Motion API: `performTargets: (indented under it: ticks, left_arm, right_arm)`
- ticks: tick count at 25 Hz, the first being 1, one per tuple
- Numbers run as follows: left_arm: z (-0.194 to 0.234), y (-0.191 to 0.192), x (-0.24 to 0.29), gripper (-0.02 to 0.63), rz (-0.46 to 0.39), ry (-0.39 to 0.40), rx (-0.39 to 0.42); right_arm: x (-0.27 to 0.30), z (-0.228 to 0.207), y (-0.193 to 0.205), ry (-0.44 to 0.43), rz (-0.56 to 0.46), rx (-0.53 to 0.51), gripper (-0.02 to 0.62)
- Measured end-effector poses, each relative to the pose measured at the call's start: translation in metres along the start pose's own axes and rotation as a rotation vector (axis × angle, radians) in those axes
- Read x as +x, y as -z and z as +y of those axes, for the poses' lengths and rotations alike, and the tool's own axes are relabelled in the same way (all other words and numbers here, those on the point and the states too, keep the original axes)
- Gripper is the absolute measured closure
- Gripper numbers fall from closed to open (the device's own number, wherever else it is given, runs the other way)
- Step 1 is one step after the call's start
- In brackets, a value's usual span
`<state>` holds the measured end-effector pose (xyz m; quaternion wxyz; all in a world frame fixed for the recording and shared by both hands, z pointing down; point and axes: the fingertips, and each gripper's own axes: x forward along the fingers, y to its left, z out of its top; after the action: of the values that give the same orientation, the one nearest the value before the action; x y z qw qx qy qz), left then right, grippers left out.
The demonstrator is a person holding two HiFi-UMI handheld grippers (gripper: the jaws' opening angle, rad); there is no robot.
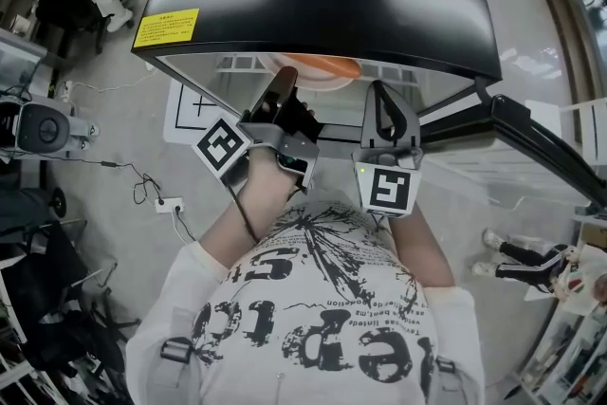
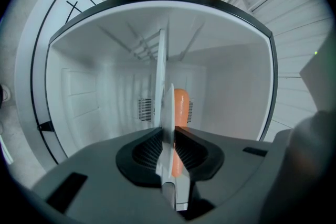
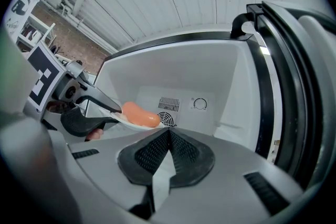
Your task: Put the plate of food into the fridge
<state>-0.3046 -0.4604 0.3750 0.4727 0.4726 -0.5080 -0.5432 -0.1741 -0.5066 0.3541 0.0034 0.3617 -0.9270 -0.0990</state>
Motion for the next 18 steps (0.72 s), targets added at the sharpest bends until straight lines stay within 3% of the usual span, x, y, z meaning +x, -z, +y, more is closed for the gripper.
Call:
performTargets:
  ticks: [7, 13, 18]
  left_arm:
    - [-0.013, 0.0, -0.001, 0.441, -0.003, 0.069, 0.04]
    - [-0.001, 0.002, -0.01, 0.428, -0.01, 0.056, -0.033]
    - [0.001, -0.005, -0.026, 0.428, -0.038, 0.048, 0.024]
  right_arm:
    - [-0.003, 0.002, -0.001, -0.007, -0.005, -0.01, 0.595]
    - [-0.008, 0.003, 0.004, -0.006, 0.015, 0.01, 0.595]
    - [-0.012, 0.011, 0.006, -0.023, 0.018, 0.014, 0.595]
